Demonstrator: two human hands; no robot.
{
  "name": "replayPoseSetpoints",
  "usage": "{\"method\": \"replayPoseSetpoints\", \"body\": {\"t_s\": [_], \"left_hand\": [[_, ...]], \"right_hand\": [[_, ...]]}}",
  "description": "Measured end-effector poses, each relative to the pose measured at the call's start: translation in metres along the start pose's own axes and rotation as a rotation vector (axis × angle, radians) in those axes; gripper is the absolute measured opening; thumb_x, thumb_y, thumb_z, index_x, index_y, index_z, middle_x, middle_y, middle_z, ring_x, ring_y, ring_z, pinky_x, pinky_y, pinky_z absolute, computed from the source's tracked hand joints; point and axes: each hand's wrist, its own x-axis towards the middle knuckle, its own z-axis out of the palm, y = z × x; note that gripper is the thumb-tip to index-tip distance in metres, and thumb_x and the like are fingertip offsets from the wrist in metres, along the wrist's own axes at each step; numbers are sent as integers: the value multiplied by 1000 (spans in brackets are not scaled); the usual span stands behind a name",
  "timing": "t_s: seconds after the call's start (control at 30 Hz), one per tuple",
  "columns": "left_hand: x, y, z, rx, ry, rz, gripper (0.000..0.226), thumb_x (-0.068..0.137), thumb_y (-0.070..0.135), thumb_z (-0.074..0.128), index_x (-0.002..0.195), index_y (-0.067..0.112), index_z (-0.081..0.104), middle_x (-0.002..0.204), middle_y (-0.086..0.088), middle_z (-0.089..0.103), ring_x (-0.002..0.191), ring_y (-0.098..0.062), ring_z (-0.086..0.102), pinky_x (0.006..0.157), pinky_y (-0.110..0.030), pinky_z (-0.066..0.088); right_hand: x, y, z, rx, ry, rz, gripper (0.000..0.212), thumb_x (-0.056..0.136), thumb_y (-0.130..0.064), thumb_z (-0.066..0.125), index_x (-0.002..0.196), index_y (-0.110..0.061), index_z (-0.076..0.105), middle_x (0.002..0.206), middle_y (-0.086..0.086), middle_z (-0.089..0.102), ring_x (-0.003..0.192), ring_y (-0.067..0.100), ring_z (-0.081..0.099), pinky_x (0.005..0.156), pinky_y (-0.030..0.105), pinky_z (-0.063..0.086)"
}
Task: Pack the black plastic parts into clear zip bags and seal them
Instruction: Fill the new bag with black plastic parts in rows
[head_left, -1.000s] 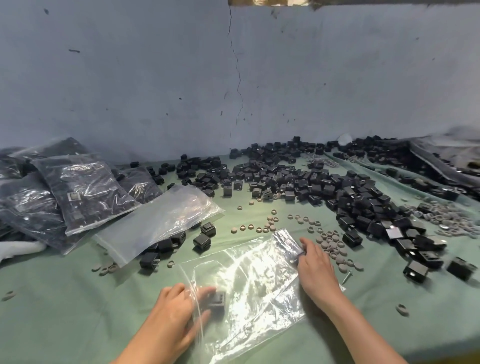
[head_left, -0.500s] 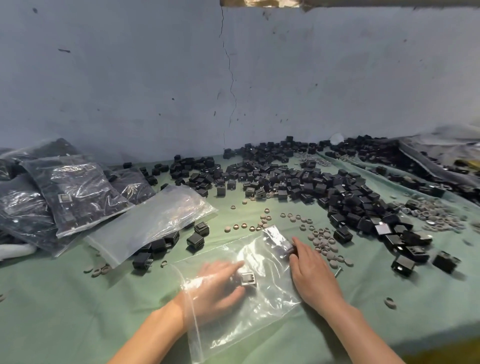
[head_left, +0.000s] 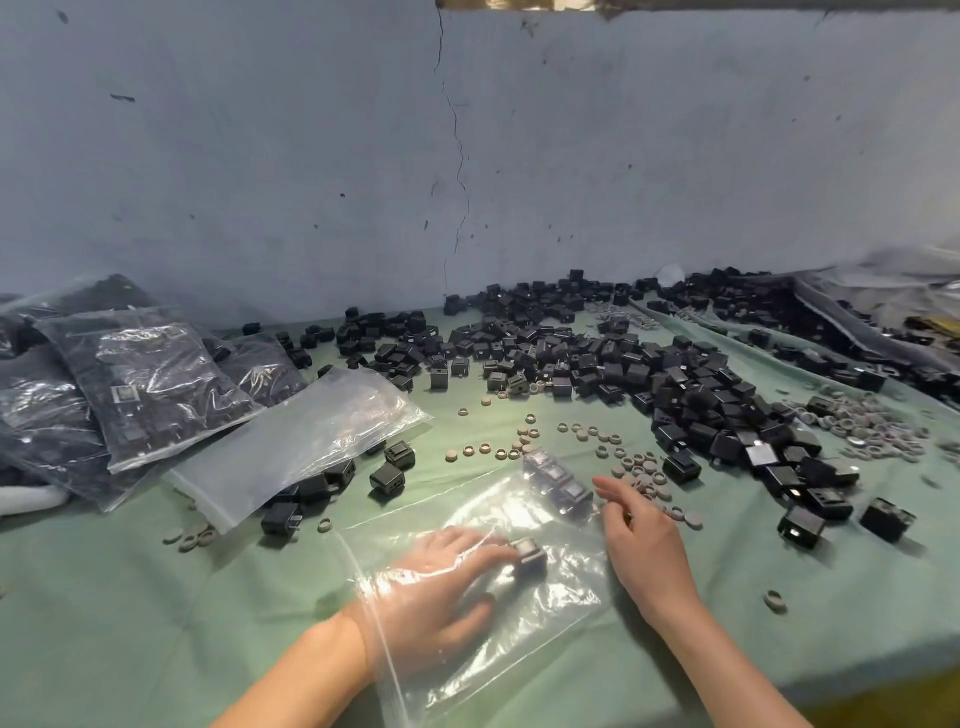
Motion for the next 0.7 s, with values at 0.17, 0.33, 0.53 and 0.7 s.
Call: {"method": "replayPoseSetpoints", "body": {"t_s": [0.17, 0.33, 0.53, 0.7], "left_hand": [[19, 19, 9, -281, 23, -100, 37, 99, 22, 46, 134, 34, 54, 122, 20, 54, 121, -1, 44, 106, -32, 37], [37, 28, 8, -235, -21, -56, 44, 96, 43, 33, 136, 43, 50, 107, 54, 35, 106, 25, 26, 101, -21, 28], [55, 23, 10, -135, -99, -1, 48, 97, 49, 30, 145, 49, 33, 132, 23, 47, 104, 17, 24, 100, -17, 23], [65, 27, 19, -142, -115, 18, 45, 99, 42, 37, 144, 44, 34, 85, 28, 53, 84, 22, 48, 85, -15, 42]], "right_hand": [[-1, 1, 0, -9, -6, 2, 36, 101, -15, 43, 128, -28, 64, 121, -10, 67, 111, 14, 59, 99, 37, 48], [0, 1, 0, -18, -21, -2, 34, 100, -12, 43, 117, -30, 68, 115, -10, 67, 107, 14, 59, 96, 42, 49], [3, 4, 2, -31, -28, 0, 33, 101, -13, 43, 116, -29, 68, 116, -10, 67, 111, 14, 57, 99, 40, 48], [3, 3, 2, -7, -22, -15, 35, 100, -10, 44, 115, -28, 70, 116, -11, 67, 113, 13, 57, 101, 39, 47]]}}
